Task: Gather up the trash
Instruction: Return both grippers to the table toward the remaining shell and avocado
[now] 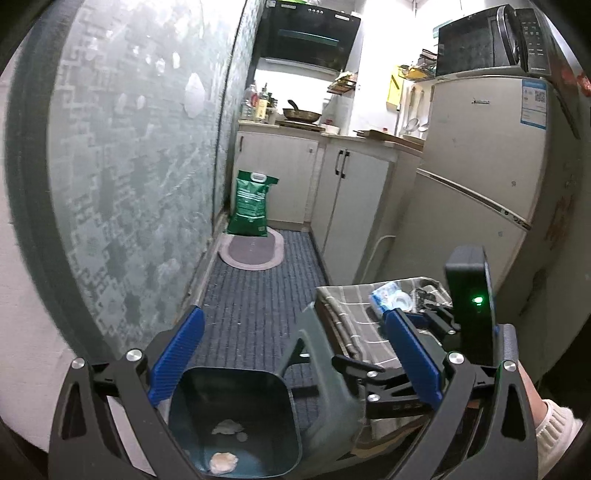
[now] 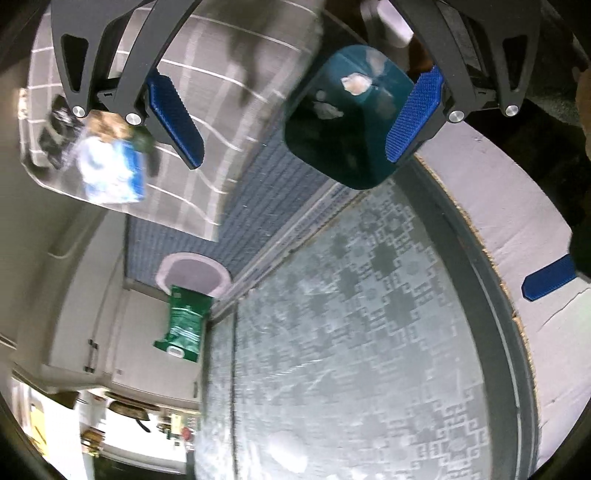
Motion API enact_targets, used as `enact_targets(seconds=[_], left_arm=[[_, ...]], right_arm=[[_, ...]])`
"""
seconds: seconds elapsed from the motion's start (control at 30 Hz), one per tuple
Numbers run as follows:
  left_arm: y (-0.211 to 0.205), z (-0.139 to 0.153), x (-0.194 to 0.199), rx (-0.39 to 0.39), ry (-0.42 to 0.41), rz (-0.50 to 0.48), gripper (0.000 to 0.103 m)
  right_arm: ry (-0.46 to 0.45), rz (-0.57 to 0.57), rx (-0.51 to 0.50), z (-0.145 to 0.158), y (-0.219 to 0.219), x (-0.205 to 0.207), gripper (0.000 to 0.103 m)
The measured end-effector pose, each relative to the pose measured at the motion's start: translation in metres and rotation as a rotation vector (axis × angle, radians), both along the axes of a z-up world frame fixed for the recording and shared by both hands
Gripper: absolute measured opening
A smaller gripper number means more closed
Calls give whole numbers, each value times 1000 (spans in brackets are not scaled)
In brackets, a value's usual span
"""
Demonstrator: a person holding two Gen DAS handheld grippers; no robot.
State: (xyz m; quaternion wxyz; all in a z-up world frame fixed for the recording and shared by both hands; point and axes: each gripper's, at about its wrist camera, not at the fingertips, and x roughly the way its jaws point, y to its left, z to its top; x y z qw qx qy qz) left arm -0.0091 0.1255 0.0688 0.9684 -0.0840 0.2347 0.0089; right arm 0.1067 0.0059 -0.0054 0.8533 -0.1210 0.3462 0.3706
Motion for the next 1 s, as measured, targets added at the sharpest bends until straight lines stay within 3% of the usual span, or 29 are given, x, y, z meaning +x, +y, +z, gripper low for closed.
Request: enact_targets(seconds=[0.23,0.47,0.73,0.8,0.87,1.0], left_arm=[[-22,-19,35,7,64,-29,100],[-50,-27,62,94,89,-112,100],[-87,-40,98,146,112,-206,99],[-97,-49,105,150,131,-230,95],[-107,-59,114,160,157,-267,85],[-122,-80,127,182,191,-328,78]], right_arm=[[-20,-86,-48,11,-64,16,100],[-9,-122,-96,11,-134,38,100],[15,-121,-77,7,-166,53,100],[22,-110,-58,3,-169,50,100],[47,-94,-28,-1,-171,48,100],[70,-64,-22,-8,-166,42,96]])
